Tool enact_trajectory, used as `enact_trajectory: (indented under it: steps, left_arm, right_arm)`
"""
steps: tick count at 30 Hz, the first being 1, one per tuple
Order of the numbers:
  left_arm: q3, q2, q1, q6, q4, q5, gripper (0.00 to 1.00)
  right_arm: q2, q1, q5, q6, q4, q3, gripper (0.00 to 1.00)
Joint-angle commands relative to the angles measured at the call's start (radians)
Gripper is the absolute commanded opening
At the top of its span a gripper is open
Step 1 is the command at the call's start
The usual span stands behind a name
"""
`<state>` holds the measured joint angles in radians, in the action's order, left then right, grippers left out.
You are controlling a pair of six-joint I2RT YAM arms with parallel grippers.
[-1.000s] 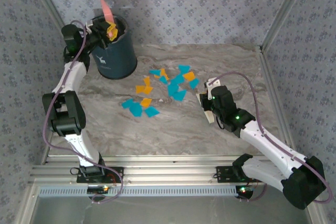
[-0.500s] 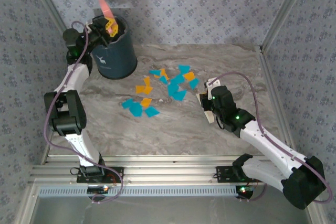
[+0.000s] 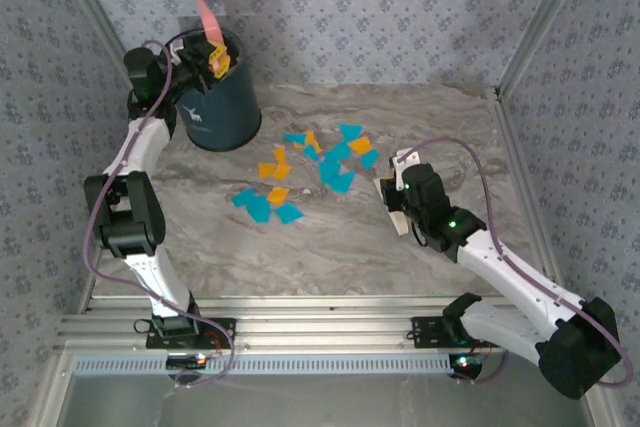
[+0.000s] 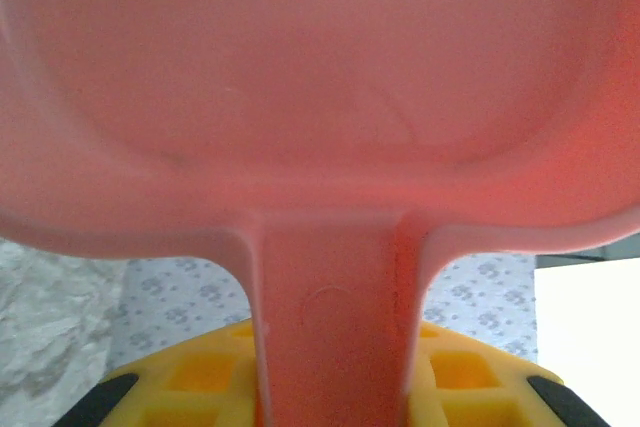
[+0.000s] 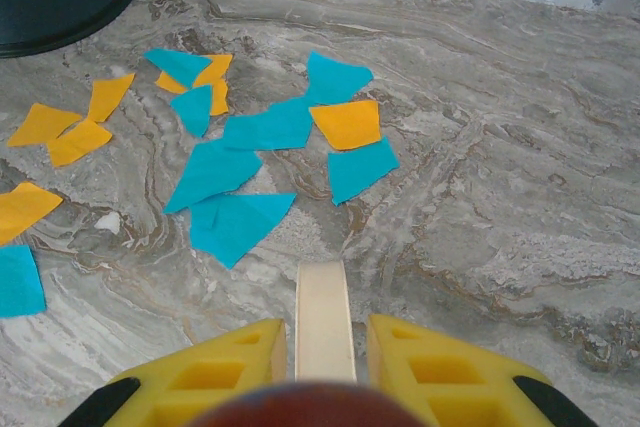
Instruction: Sweep away the paper scraps from the table
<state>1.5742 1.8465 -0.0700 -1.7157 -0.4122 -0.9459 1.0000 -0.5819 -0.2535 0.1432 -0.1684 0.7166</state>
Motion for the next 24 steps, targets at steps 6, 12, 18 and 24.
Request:
enact_trajectory:
  steps: [6,12,18,24]
  left_arm:
    - [0.301,-0.105,0.025,0.753,0.787,-0.035,0.00]
    - [0.468,-0.111,0.070,1.128,1.184,0.036,0.00]
    - [0.430,-0.178,0.123,1.344,1.347,0.233,0.00]
    - [0.259,-0.284,0.163,1.465,1.361,0.361,0.00]
  right_arm:
    - [-0.011,0.005,0.022,0.035,0.048,-0.004,0.00]
    - [-0.003,0.005,0.039,0.057,0.070,-0.005,0.00]
    - [-0.003,0.013,0.079,0.089,0.103,-0.008,0.00]
    - [0.014,0.069,0.182,0.156,0.174,-0.012,0.00]
